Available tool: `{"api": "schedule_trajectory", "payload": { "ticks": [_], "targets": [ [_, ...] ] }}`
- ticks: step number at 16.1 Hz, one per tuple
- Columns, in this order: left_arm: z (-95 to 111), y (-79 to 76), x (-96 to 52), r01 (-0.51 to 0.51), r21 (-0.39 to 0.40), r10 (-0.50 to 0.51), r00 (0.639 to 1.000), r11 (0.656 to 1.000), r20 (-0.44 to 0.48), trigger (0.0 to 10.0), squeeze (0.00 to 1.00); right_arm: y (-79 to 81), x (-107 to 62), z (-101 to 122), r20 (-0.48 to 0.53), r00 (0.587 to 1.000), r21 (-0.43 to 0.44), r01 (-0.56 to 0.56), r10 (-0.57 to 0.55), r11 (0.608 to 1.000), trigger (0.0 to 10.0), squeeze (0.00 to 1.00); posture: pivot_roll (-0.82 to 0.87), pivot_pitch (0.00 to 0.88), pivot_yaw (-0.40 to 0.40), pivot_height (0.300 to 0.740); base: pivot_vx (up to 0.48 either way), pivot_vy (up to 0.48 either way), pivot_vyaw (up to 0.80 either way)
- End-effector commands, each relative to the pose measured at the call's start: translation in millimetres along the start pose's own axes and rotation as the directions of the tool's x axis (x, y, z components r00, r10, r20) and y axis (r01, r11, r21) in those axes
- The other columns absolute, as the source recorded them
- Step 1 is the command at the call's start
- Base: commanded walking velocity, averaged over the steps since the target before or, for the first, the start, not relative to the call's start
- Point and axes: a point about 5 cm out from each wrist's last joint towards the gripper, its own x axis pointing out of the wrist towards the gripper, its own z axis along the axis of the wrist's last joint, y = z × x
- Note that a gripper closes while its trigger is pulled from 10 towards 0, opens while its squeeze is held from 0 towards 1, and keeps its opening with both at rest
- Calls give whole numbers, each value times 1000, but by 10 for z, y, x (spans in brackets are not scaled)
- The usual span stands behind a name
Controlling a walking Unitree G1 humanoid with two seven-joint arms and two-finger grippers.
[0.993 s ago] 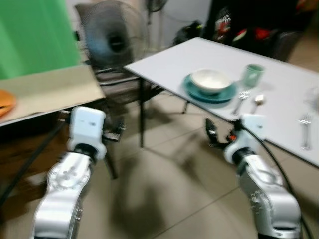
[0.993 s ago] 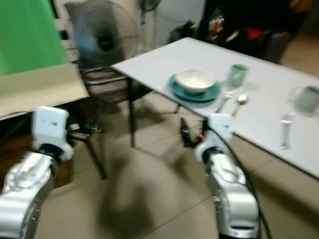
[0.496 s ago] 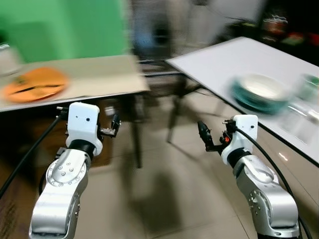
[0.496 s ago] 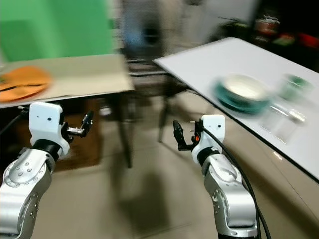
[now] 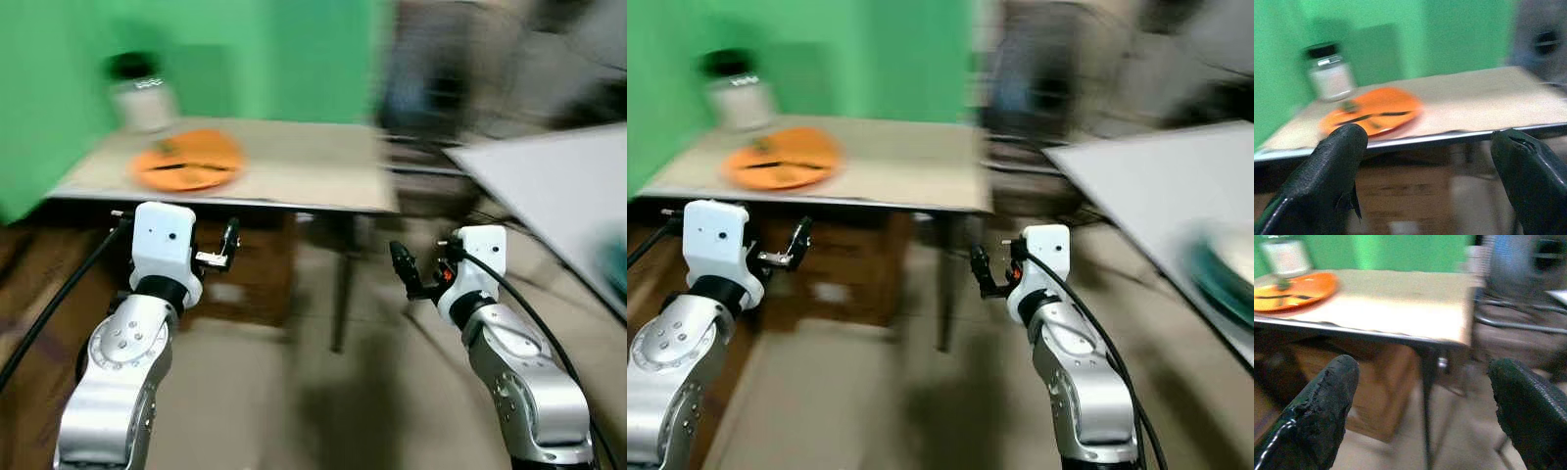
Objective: Setting the table
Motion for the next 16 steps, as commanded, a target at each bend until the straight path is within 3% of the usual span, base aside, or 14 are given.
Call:
{"api": "schedule_trajectory", "payload": {
  "ticks": [1, 6, 11, 16],
  "targets": [
    [-13, 33, -8, -7, 6, 7, 1000, 1000, -9, 10000, 0, 52, 20, 19, 9, 1000, 4, -12, 12, 1000, 10000, 0, -55, 20, -23, 740, 371, 0, 0],
    [-26, 37, -3, -2, 10, 2, 1000, 1000, -17, 10000, 0, 49, 18, 26, 19, 1000, 5, -11, 11, 1000, 10000, 0, -59, 25, -18, 740, 370, 0, 0],
    [-72, 70, -51, -3, 18, 4, 1000, 1000, -12, 10000, 0, 89, 44, 54, 32, 998, -59, -53, 55, 997, 10000, 0, -53, 33, -26, 740, 368, 0, 0],
    [-265, 211, -220, -33, 33, 34, 999, 999, -26, 10000, 0, 52, 60, -2, 39, 996, -39, -82, 84, 996, 10000, 0, -43, 36, -32, 740, 366, 0, 800]
  ]
}}
